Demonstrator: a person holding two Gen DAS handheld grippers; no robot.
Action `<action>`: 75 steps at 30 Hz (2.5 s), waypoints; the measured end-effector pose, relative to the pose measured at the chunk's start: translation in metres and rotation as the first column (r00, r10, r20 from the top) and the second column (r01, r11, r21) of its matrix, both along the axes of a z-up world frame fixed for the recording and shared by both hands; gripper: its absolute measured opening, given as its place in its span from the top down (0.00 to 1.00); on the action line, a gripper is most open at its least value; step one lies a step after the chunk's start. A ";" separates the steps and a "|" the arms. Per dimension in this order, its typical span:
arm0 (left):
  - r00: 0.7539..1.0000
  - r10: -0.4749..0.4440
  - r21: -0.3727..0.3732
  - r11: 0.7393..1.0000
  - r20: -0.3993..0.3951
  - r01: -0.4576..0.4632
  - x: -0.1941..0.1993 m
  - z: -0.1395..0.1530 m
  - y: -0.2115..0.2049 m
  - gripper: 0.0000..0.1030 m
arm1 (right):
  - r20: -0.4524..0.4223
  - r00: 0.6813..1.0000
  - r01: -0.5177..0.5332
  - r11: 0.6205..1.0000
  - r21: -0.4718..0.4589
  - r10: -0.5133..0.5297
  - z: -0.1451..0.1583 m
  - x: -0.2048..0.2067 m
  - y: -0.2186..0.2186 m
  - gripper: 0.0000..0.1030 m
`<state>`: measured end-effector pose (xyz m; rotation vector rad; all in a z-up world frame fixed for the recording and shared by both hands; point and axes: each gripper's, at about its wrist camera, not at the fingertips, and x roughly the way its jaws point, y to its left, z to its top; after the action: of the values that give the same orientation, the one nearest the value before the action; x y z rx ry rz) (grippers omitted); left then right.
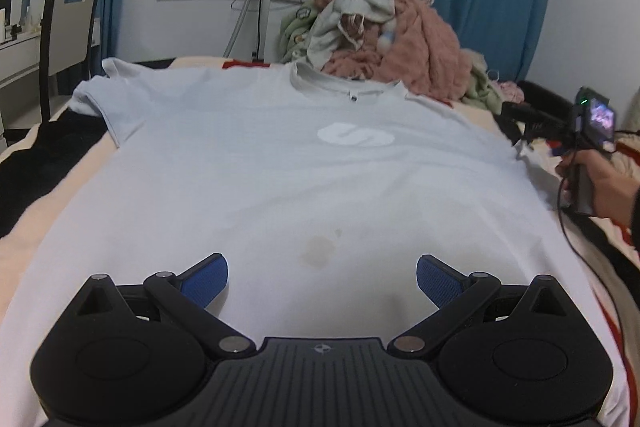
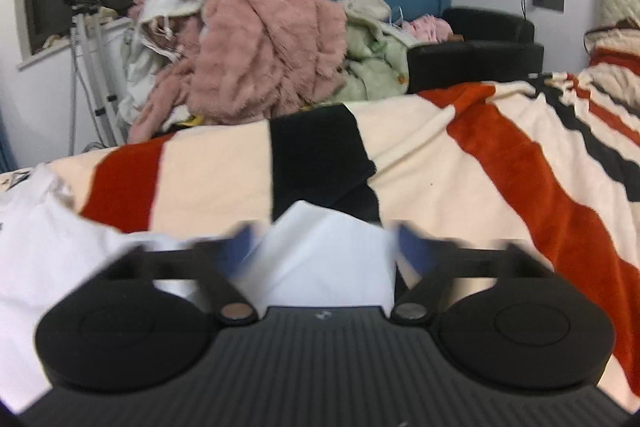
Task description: Fold clothes
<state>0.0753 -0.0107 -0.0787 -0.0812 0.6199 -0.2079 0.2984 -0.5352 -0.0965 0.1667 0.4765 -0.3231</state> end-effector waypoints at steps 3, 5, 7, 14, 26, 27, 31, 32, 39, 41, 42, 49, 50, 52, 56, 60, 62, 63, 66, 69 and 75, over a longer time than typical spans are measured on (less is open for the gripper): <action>1.000 -0.004 -0.023 1.000 -0.011 0.003 0.000 -0.001 0.003 0.01 | 0.038 0.999 -0.038 0.999 0.021 0.037 0.019 -0.036 0.014 0.13; 1.000 -0.010 -0.035 0.999 -0.002 0.010 -0.005 0.002 0.004 0.01 | 0.064 0.996 -0.058 0.998 0.024 0.056 0.035 -0.066 0.028 0.13; 0.999 -0.032 -0.046 0.998 0.000 0.032 -0.014 0.007 0.004 0.01 | 0.091 0.993 -0.072 0.997 0.017 0.070 0.055 -0.107 0.047 0.13; 0.990 -0.138 -0.091 0.987 -0.020 0.136 -0.052 0.022 -0.002 0.02 | 0.159 0.980 -0.126 0.991 0.050 0.117 0.114 -0.277 0.117 0.13; 0.932 -0.361 -0.115 0.928 -0.043 0.354 -0.130 0.036 -0.036 0.06 | 0.216 0.972 -0.129 0.977 0.172 0.091 0.097 -0.459 0.173 0.13; 0.920 -0.389 -0.094 0.919 -0.043 0.384 -0.137 0.035 -0.046 0.07 | 0.233 0.968 -0.128 0.979 0.161 0.088 0.099 -0.461 0.172 0.13; 0.860 -0.510 -0.037 0.860 -0.031 0.509 -0.166 0.027 -0.088 0.18 | 0.271 0.962 -0.085 0.984 0.158 0.040 0.099 -0.469 0.164 0.13; 0.850 -0.526 -0.029 0.850 -0.034 0.526 -0.171 0.023 -0.098 0.20 | 0.279 0.960 -0.075 0.984 0.161 0.027 0.098 -0.471 0.161 0.13; 0.804 -0.589 0.051 0.803 -0.088 0.594 -0.193 -0.017 -0.159 0.60 | 0.289 0.957 -0.072 0.969 0.236 0.000 0.091 -0.472 0.144 0.13; 0.797 -0.592 0.043 0.799 -0.118 0.600 -0.190 -0.028 -0.170 0.91 | 0.289 0.957 -0.082 0.969 0.235 0.011 0.089 -0.473 0.145 0.13; 0.791 -0.600 0.029 0.794 -0.121 0.607 -0.190 -0.031 -0.175 0.92 | 0.292 0.956 -0.084 0.970 0.229 0.013 0.088 -0.473 0.146 0.13; 0.745 -0.655 -0.034 0.754 -0.129 0.656 -0.201 -0.044 -0.213 0.91 | 0.284 0.959 -0.079 0.976 0.204 0.018 0.085 -0.473 0.145 0.13; 0.747 -0.651 -0.049 0.757 -0.135 0.651 -0.198 -0.045 -0.213 0.90 | 0.282 0.959 -0.079 0.976 0.203 0.019 0.085 -0.473 0.145 0.13; 0.759 -0.639 -0.051 0.768 -0.128 0.638 -0.195 -0.040 -0.207 0.70 | 0.280 0.960 -0.084 0.976 0.199 0.026 0.085 -0.472 0.146 0.13; 0.808 -0.581 -0.016 0.813 -0.100 0.582 -0.191 -0.018 -0.187 0.28 | 0.282 0.958 -0.091 0.982 0.163 0.042 0.087 -0.474 0.151 0.13; 0.865 -0.500 0.033 0.864 -0.048 0.502 -0.180 0.012 -0.153 0.07 | 0.284 0.957 -0.098 0.987 0.127 0.059 0.088 -0.474 0.157 0.13; 0.893 -0.450 0.065 0.891 -0.004 0.449 -0.170 0.027 -0.137 0.03 | 0.281 0.957 -0.104 0.988 0.114 0.068 0.088 -0.473 0.161 0.13; 0.906 -0.422 0.082 0.904 0.019 0.420 -0.164 0.036 -0.129 0.03 | 0.280 0.957 -0.107 0.989 0.105 0.074 0.088 -0.472 0.163 0.13; 0.934 -0.348 0.114 0.934 0.080 0.338 -0.148 0.058 -0.107 0.01 | 0.275 0.957 -0.119 0.990 0.070 0.096 0.088 -0.469 0.170 0.13; 0.951 -0.279 0.097 0.959 0.136 0.267 -0.135 0.069 -0.086 0.00 | 0.266 0.957 -0.130 0.991 0.039 0.116 0.087 -0.463 0.180 0.13; 0.972 -0.166 0.043 0.986 0.165 0.161 -0.121 0.059 -0.054 0.01 | 0.218 0.962 -0.162 0.986 -0.034 0.165 0.079 -0.442 0.205 0.13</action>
<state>-0.0456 -0.0650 -0.0202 0.0157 0.4608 -0.3616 -0.1440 -0.3304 -0.0176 0.1450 0.2660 -0.1435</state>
